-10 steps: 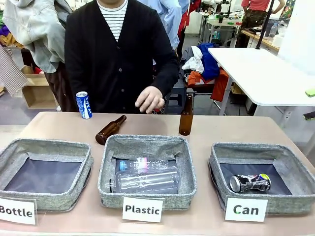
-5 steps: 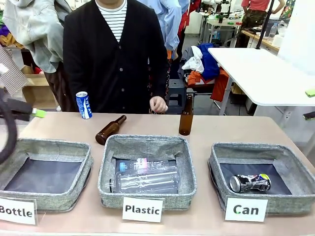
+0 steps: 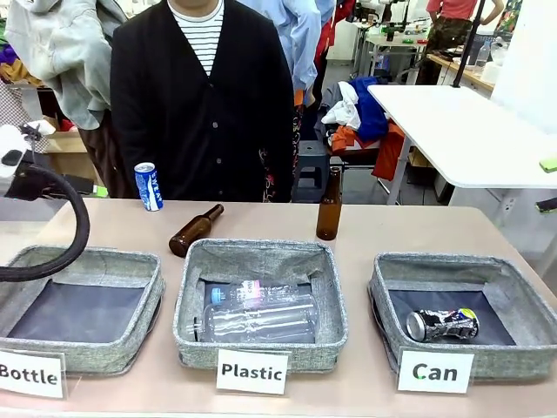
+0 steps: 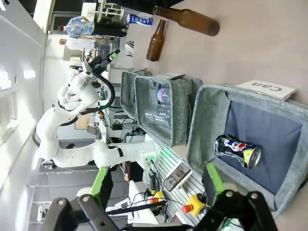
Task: Sort the can waste into the basket.
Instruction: Pick up the can waste from the table and place it in the right Fabric basket.
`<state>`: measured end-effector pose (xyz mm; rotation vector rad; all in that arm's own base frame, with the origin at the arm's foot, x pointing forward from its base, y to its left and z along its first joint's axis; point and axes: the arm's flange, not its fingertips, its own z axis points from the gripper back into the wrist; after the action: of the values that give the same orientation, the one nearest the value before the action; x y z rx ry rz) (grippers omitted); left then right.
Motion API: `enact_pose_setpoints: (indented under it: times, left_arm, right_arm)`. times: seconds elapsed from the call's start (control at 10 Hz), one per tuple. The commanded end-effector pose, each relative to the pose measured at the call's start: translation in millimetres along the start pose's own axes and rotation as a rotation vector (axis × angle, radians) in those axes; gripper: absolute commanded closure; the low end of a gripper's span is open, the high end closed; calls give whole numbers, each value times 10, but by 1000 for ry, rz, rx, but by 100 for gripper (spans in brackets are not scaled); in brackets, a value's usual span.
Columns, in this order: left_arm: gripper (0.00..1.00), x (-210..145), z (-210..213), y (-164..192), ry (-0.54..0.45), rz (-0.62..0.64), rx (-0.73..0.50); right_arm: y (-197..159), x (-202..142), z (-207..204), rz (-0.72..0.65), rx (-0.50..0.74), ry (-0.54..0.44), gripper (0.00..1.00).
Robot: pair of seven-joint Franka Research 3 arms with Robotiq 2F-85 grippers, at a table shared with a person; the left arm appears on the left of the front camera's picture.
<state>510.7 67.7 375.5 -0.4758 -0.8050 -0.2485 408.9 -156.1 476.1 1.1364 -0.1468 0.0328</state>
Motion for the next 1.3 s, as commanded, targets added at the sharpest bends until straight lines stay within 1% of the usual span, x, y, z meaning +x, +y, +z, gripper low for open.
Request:
enact_pose_setpoints:
  times: [0.0,0.3,0.4,0.5,0.6,0.7,0.8,0.9,1.1,1.2]
  left_arm:
    - [0,-56,226,-186,-6,-16,-25]
    - [0,-56,226,-186,-6,-16,-25]
    - [0,-24,159,-153,-15,-13,-14]
    - [0,217,-5,-101,-62,-140,-95]
    - [0,324,-136,-16,-74,-190,-152]
    - [0,372,-251,79,-99,-235,-179]
    - [0,431,-368,194,-108,-339,-282]
    - [0,449,-478,327,-135,-414,-317]
    - [0,430,-624,577,-170,-523,-348]
    - [0,443,-702,683,-176,-563,-402]
  right_arm:
    - [22,-15,37,20,-5,9,0]
    - [22,-15,37,20,-5,9,0]
    - [22,-15,37,20,-5,9,0]
    - [22,-15,37,20,-5,9,0]
    - [22,-15,37,20,-5,9,0]
    - [22,-15,37,20,-5,9,0]
    - [22,-15,37,20,-5,9,0]
    - [22,-15,37,20,-5,9,0]
    - [22,-15,37,20,-5,9,0]
    - [22,-15,37,20,-5,9,0]
